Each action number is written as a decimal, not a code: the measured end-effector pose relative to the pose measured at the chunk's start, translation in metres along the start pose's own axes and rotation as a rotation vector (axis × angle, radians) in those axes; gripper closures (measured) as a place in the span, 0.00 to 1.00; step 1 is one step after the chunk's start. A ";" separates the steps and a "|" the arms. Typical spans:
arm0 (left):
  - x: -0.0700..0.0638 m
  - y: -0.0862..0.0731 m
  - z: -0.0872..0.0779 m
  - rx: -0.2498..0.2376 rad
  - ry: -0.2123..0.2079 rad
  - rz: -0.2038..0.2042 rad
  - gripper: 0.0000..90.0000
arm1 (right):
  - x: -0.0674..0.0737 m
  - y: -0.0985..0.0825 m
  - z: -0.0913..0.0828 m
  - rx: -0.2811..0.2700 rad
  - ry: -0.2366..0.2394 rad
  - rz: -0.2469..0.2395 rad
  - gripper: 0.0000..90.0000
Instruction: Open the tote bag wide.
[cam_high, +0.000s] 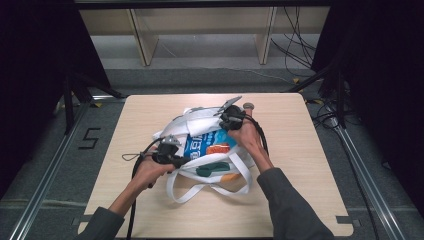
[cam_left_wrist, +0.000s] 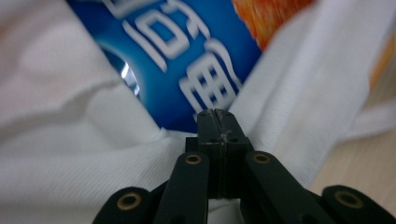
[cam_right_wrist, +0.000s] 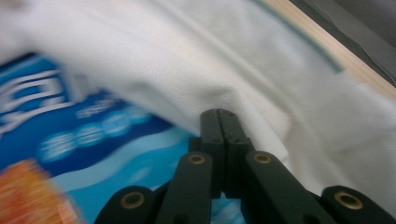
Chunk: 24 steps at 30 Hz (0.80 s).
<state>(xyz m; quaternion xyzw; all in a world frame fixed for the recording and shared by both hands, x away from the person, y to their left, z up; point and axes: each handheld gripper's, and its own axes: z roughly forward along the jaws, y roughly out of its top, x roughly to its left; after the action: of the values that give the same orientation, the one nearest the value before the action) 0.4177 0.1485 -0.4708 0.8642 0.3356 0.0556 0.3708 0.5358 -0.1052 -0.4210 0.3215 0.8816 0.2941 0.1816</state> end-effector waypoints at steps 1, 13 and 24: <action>-0.005 -0.006 0.001 -0.015 -0.002 -0.008 1.00 | -0.009 0.000 0.006 0.022 -0.003 0.035 1.00; -0.007 0.034 -0.019 -0.109 0.043 0.040 0.96 | -0.035 -0.008 0.000 0.015 0.024 0.157 1.00; 0.035 0.103 0.021 -0.021 0.183 -0.018 0.99 | 0.037 -0.062 -0.062 -0.006 0.236 -0.064 1.00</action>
<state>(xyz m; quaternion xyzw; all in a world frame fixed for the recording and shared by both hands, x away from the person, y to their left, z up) 0.5069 0.1064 -0.4214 0.8485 0.3752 0.1343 0.3483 0.4489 -0.1441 -0.4176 0.2557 0.9058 0.3265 0.0870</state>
